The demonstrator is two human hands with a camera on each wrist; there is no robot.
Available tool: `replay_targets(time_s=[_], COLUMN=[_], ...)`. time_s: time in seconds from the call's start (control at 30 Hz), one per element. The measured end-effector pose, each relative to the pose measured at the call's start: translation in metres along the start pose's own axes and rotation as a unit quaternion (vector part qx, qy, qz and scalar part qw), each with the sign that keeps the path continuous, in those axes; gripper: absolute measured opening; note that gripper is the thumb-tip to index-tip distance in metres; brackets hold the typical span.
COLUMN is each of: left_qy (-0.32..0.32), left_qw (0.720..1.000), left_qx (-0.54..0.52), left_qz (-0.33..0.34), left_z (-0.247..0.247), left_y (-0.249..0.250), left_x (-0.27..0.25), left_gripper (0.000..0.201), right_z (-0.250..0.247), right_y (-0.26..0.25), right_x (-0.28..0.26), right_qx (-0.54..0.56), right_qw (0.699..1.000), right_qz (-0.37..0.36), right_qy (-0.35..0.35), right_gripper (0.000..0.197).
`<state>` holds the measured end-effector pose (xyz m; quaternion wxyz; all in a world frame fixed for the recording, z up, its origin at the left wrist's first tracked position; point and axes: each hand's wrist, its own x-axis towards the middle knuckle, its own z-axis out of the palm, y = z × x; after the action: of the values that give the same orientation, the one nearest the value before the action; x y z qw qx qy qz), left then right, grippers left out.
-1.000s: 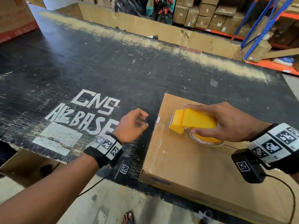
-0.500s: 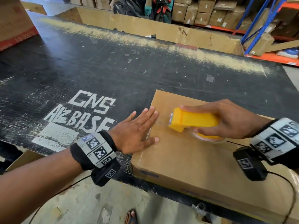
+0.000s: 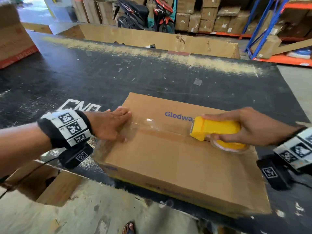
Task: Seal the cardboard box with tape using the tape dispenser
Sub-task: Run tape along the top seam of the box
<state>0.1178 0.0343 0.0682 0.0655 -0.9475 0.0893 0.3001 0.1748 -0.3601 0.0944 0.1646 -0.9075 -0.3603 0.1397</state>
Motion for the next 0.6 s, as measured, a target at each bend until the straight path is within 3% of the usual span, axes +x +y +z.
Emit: replay_targets(time_s=[0.13, 0.27, 0.47, 0.6], left_qy=[-0.007, -0.002, -0.016, -0.026], left_qw=[0.997, 0.997, 0.998, 0.997], left_qx=[-0.063, -0.043, -0.043, -0.054], left_qz=[0.043, 0.062, 0.054, 0.049], left_z=[-0.020, -0.015, 0.000, -0.003], left_y=[0.090, 0.157, 0.169, 0.170], left_x=[0.004, 0.027, 0.037, 0.034], left_gripper=[0.113, 0.105, 0.107, 0.113], right_z=[0.002, -0.005, -0.002, -0.010], right_y=[0.007, 0.001, 0.005, 0.023], right_x=[0.004, 0.007, 0.017, 0.002], right_qx=[-0.042, -0.067, -0.101, -0.048], right_qw=[0.999, 0.997, 0.993, 0.996], right_qz=[-0.031, -0.031, -0.056, -0.073], right_qy=[0.006, -0.002, -0.013, -0.032], right_gripper=[0.067, 0.060, 0.063, 0.065])
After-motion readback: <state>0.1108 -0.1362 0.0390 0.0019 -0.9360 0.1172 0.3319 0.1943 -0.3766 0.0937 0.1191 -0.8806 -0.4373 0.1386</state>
